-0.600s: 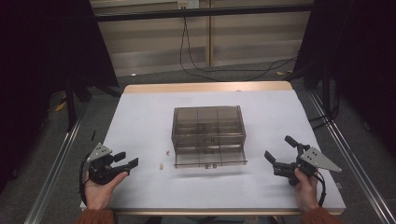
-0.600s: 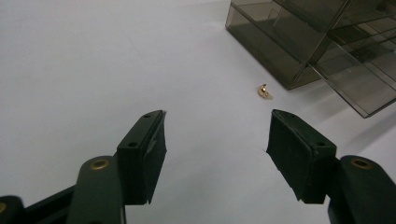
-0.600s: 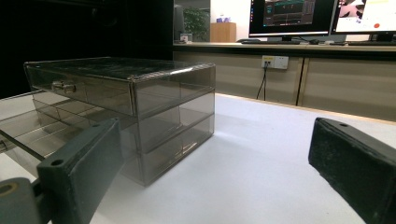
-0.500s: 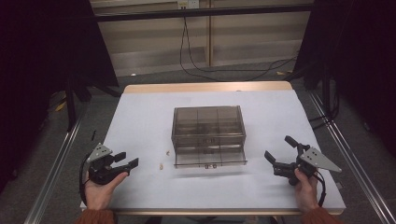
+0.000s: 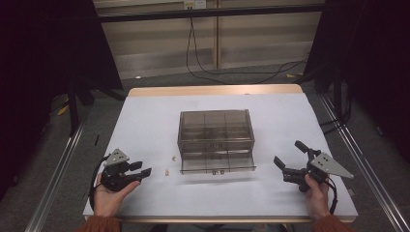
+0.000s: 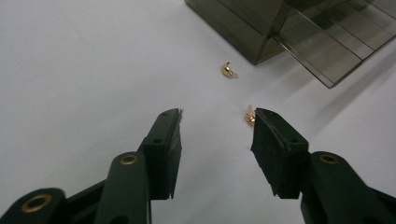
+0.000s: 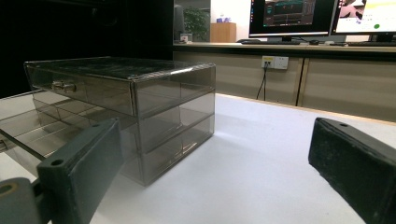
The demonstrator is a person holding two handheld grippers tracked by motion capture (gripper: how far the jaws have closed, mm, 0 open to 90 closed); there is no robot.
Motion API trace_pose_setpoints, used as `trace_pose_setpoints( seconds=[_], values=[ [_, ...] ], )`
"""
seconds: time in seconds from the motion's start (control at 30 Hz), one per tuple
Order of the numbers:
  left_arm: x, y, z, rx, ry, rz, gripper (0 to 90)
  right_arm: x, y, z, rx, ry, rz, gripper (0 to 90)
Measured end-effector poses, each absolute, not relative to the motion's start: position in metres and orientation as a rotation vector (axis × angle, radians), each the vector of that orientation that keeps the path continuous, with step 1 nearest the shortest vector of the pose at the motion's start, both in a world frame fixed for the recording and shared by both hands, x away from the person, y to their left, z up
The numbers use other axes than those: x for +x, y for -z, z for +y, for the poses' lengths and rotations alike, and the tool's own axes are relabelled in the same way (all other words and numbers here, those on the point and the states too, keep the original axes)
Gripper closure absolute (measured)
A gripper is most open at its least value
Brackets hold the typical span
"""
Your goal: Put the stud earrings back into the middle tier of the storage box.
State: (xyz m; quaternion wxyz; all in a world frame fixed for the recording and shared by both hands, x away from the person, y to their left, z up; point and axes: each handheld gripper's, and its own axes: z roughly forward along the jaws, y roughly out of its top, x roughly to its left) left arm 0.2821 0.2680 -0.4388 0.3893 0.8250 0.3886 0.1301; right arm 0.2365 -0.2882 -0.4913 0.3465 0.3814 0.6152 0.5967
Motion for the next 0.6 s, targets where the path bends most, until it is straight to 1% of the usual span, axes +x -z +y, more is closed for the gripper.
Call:
trace_pose_setpoints(
  seconds=[0.1,0.17,0.2,0.3,0.43,0.47,0.6],
  values=[
    [0.284,0.437,0.265,2.125,-0.323,0.968,56.7,0.237,0.491,-0.288,0.987,-1.547,1.597,2.7],
    [0.287,0.438,0.256,2.187,-0.299,0.929,60.4,0.236,0.491,-0.288,0.989,-1.547,1.596,2.7],
    [0.287,0.438,0.256,2.187,-0.299,0.929,61.2,0.236,0.491,-0.288,0.993,-1.544,1.597,2.7],
    [0.29,0.436,0.245,2.26,-0.288,0.862,62.8,0.236,0.491,-0.288,0.993,-1.543,1.598,2.6],
    [0.294,0.435,0.238,2.301,-0.271,0.841,66.0,0.236,0.491,-0.288,0.991,-1.542,1.597,2.7],
    [0.297,0.433,0.234,2.336,-0.262,0.82,67.5,0.236,0.491,-0.288,0.992,-1.541,1.597,2.7],
    [0.303,0.429,0.228,2.366,-0.241,0.805,70.8,0.236,0.491,-0.288,0.991,-1.541,1.597,2.7]
  ],
)
